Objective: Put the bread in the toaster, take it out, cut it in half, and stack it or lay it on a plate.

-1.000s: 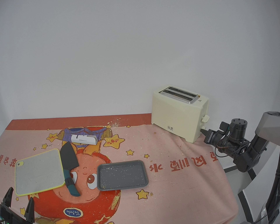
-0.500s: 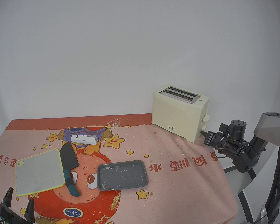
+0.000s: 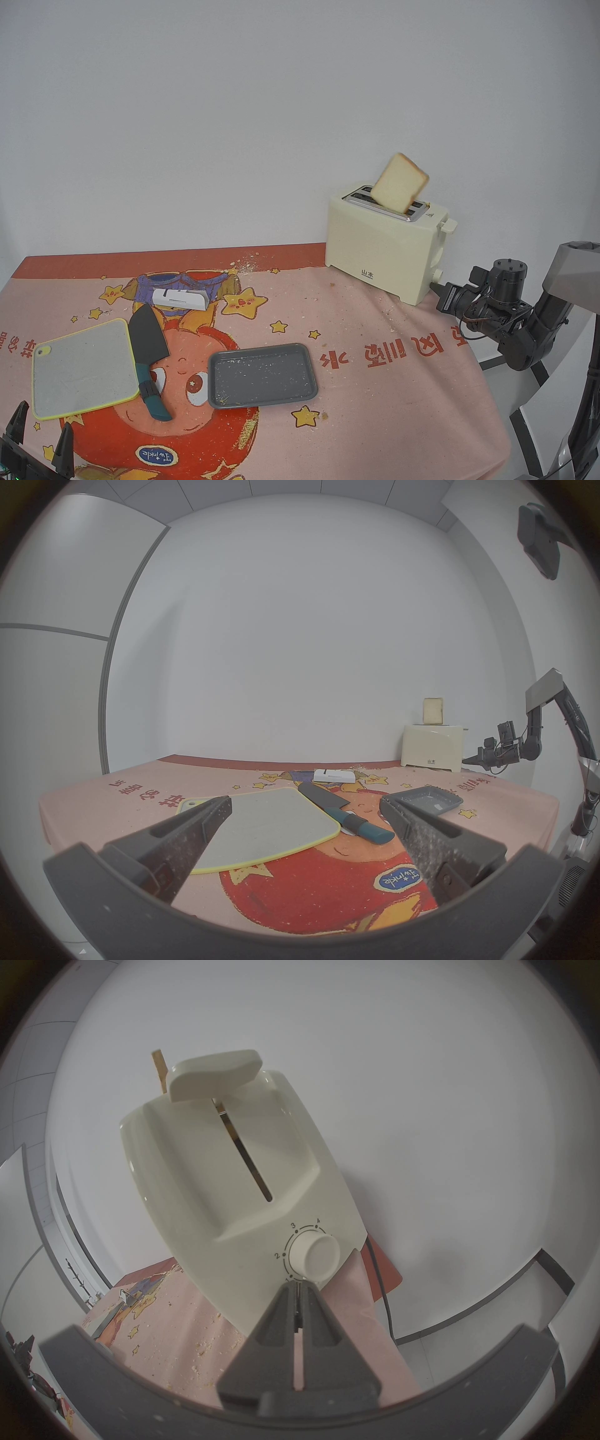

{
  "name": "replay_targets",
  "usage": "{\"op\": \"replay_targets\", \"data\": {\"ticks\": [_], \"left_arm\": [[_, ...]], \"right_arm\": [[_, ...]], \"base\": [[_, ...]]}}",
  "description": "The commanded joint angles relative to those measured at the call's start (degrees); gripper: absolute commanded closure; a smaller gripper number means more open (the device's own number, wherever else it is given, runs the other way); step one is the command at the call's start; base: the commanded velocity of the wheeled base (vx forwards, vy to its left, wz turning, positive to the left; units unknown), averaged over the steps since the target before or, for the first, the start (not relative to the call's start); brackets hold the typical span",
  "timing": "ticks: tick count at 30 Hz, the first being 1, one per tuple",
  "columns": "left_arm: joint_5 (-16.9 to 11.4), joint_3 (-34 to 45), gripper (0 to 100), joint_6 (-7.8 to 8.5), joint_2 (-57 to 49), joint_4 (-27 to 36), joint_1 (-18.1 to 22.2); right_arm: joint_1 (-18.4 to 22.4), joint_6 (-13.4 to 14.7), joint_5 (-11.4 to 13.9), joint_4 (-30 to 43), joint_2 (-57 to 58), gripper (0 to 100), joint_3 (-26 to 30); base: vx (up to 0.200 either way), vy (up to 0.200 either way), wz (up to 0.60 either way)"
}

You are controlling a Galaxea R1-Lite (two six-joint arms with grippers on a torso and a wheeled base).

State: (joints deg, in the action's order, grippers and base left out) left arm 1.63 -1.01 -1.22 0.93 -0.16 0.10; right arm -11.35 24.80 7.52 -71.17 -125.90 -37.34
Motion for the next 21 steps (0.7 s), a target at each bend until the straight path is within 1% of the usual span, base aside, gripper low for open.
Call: {"op": "replay_targets", "data": {"ticks": [1, 18, 21], "left_arm": [[-0.1, 1.0, 0, -0.01, -0.1, 0.0, 0.0], [-0.1, 1.0, 0, -0.01, -0.1, 0.0, 0.0], [0.0, 1.0, 0, -0.01, -0.1, 0.0, 0.0]], "right_arm": [[-0.3, 0.0, 0.0, 0.0, 0.5, 100, 0.2], [-0.8, -0.2, 0.0, -0.1, 0.6, 100, 1.0], [-0.8, -0.2, 0.0, -0.3, 2.3, 100, 1.2]], "base": [[0.000, 0.000, 0.00], [0.000, 0.000, 0.00], [0.000, 0.000, 0.00]]}}
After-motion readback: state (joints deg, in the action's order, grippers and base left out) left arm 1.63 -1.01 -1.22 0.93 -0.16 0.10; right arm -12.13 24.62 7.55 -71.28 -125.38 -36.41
